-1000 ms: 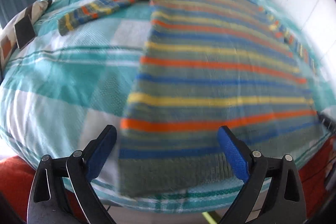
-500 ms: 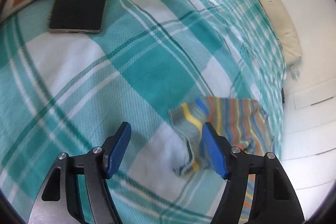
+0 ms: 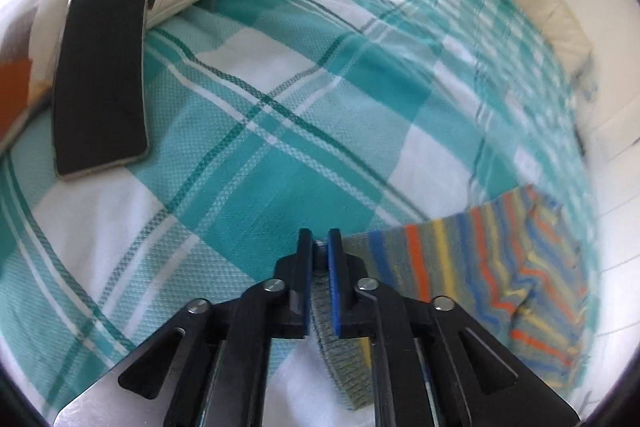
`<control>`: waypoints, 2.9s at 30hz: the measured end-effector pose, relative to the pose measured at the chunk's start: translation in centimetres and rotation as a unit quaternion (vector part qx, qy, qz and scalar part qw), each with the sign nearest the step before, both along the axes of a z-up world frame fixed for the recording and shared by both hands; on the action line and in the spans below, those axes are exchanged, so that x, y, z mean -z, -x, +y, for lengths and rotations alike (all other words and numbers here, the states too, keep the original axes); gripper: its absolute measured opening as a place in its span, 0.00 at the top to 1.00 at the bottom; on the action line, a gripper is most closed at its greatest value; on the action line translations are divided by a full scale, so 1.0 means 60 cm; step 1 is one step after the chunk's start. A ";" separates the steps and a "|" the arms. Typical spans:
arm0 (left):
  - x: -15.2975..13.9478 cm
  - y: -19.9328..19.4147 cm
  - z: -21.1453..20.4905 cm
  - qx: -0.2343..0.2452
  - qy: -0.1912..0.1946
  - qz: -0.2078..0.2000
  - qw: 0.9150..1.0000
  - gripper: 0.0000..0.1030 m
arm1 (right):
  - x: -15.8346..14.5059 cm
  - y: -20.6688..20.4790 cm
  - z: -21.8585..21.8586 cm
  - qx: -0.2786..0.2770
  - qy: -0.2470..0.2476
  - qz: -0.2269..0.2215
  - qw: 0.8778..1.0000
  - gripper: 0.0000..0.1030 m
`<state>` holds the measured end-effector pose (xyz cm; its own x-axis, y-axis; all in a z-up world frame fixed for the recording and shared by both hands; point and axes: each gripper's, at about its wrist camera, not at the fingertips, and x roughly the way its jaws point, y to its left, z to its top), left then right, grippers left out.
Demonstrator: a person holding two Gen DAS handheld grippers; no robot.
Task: Fold small clothes
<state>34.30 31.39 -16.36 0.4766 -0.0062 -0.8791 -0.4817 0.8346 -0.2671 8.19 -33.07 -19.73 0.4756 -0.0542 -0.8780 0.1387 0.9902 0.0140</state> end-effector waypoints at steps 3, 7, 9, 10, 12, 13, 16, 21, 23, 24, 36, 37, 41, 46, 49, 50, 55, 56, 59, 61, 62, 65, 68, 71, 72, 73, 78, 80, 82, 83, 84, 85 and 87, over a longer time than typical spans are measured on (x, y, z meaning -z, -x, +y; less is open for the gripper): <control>-0.003 0.013 -0.011 -0.009 -0.067 0.034 0.997 0.46 | -0.002 -0.001 -0.002 -0.002 -0.002 0.003 1.000 0.10; -0.046 0.101 -0.037 -0.024 -0.080 -0.015 0.996 0.29 | -0.043 -0.006 -0.045 0.023 -0.069 -0.021 0.997 0.13; -0.067 0.145 -0.076 -0.008 -0.068 -0.039 0.997 0.24 | -0.079 -0.016 -0.098 0.053 -0.109 -0.065 0.991 0.13; -0.075 0.165 -0.102 0.005 -0.057 -0.050 0.997 0.22 | -0.096 -0.028 -0.132 0.070 -0.125 -0.083 0.986 0.13; -0.088 0.208 -0.160 0.036 -0.033 -0.073 0.996 0.18 | -0.116 -0.064 -0.211 0.112 -0.168 -0.103 0.974 0.13; -0.092 0.226 -0.190 0.051 -0.024 -0.082 0.995 0.16 | -0.117 -0.083 -0.249 0.133 -0.191 -0.107 0.967 0.13; -0.093 0.253 -0.261 0.081 -0.009 -0.092 0.992 0.15 | -0.090 -0.144 -0.340 0.183 -0.255 -0.077 0.946 0.26; -0.051 0.256 -0.317 0.107 -0.041 -0.072 0.991 0.15 | -0.012 -0.203 -0.391 0.231 -0.347 -0.023 0.909 0.41; -0.031 0.256 -0.317 0.109 -0.052 -0.056 0.991 0.15 | 0.002 -0.222 -0.386 0.224 -0.361 -0.027 0.905 0.43; -0.022 0.256 -0.313 0.109 -0.052 -0.049 0.991 0.15 | 0.007 -0.235 -0.381 0.218 -0.364 -0.033 0.905 0.50; -0.006 0.253 -0.290 0.095 -0.040 -0.055 0.993 0.15 | -0.216 -0.330 -0.274 0.159 -0.282 -0.112 0.939 0.96; -0.006 0.250 -0.291 0.097 -0.039 -0.057 0.993 0.15 | -0.256 -0.362 -0.233 0.128 -0.285 -0.117 0.943 0.96; -0.005 0.246 -0.292 0.101 -0.033 -0.059 0.993 0.15 | -0.341 -0.462 -0.056 0.017 -0.292 -0.116 0.949 0.96; 0.000 0.251 -0.288 0.103 -0.039 -0.052 0.993 0.15 | -0.319 -0.563 0.173 -0.114 -0.322 -0.075 0.937 0.69; 0.000 0.253 -0.281 0.102 -0.030 -0.054 0.993 0.15 | -0.296 -0.570 0.213 -0.137 -0.330 -0.052 0.933 0.54; 0.000 0.252 -0.278 0.101 -0.027 -0.054 0.993 0.15 | -0.299 -0.564 0.207 -0.143 -0.312 -0.064 0.937 0.54; 0.003 0.247 -0.273 0.098 -0.020 -0.053 0.994 0.15 | -0.270 -0.538 0.149 -0.163 -0.131 -0.060 0.976 0.54; 0.004 0.246 -0.274 0.098 -0.021 -0.052 0.994 0.15 | -0.248 -0.534 0.145 -0.178 -0.093 -0.044 0.979 0.54; 0.005 0.247 -0.278 0.097 -0.027 -0.051 0.994 0.15 | -0.160 -0.486 0.144 -0.235 -0.015 0.017 0.972 0.54; 0.007 0.247 -0.281 0.097 -0.034 -0.048 0.994 0.15 | -0.098 -0.453 0.155 -0.274 0.034 0.045 0.960 0.54; 0.009 0.247 -0.284 0.097 -0.039 -0.046 0.993 0.14 | -0.076 -0.440 0.160 -0.284 0.061 0.049 0.956 0.54; 0.014 0.244 -0.294 0.101 -0.060 -0.039 0.992 0.14 | -0.038 -0.445 0.143 -0.238 0.111 0.016 0.965 0.55; 0.016 0.243 -0.304 0.110 -0.082 -0.033 0.990 0.14 | -0.028 -0.448 0.073 -0.165 0.115 -0.020 0.979 0.61; 0.018 0.239 -0.309 0.118 -0.084 -0.031 0.989 0.12 | -0.002 -0.435 0.017 -0.143 0.074 -0.019 0.987 0.57; 0.019 0.238 -0.310 0.120 -0.086 -0.030 0.989 0.12 | -0.006 -0.431 0.015 -0.145 0.077 -0.027 0.986 0.55; 0.020 0.236 -0.311 0.123 -0.089 -0.028 0.988 0.12 | -0.010 -0.428 0.017 -0.151 0.081 -0.027 0.985 0.54; 0.016 0.240 -0.309 0.129 -0.079 -0.029 0.988 0.12 | -0.050 -0.417 0.008 -0.198 0.086 -0.008 0.976 0.45; 0.016 0.239 -0.305 0.127 -0.070 -0.031 0.989 0.12 | -0.075 -0.414 0.011 -0.207 0.064 -0.013 0.976 0.45; 0.018 0.236 -0.301 0.125 -0.067 -0.032 0.989 0.12 | -0.096 -0.451 0.003 -0.200 0.014 -0.005 0.980 0.47; 0.019 0.235 -0.302 0.123 -0.067 -0.031 0.990 0.12 | -0.101 -0.473 0.003 -0.188 -0.004 0.000 0.982 0.52; 0.020 0.234 -0.302 0.121 -0.068 -0.030 0.990 0.11 | -0.105 -0.506 0.002 -0.173 -0.029 0.002 0.984 0.54; 0.021 0.233 -0.304 0.120 -0.070 -0.028 0.990 0.11 | -0.100 -0.535 0.006 -0.162 -0.048 0.007 0.986 0.55; 0.022 0.230 -0.308 0.122 -0.079 -0.025 0.989 0.11 | -0.081 -0.595 0.008 -0.128 -0.067 0.024 0.989 0.57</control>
<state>20.50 12.89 -17.71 0.5204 0.0087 -0.8539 -0.2504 0.9575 -0.1428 43.87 -32.58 -14.87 0.4163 0.1818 -0.8908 -0.1133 0.9825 0.1476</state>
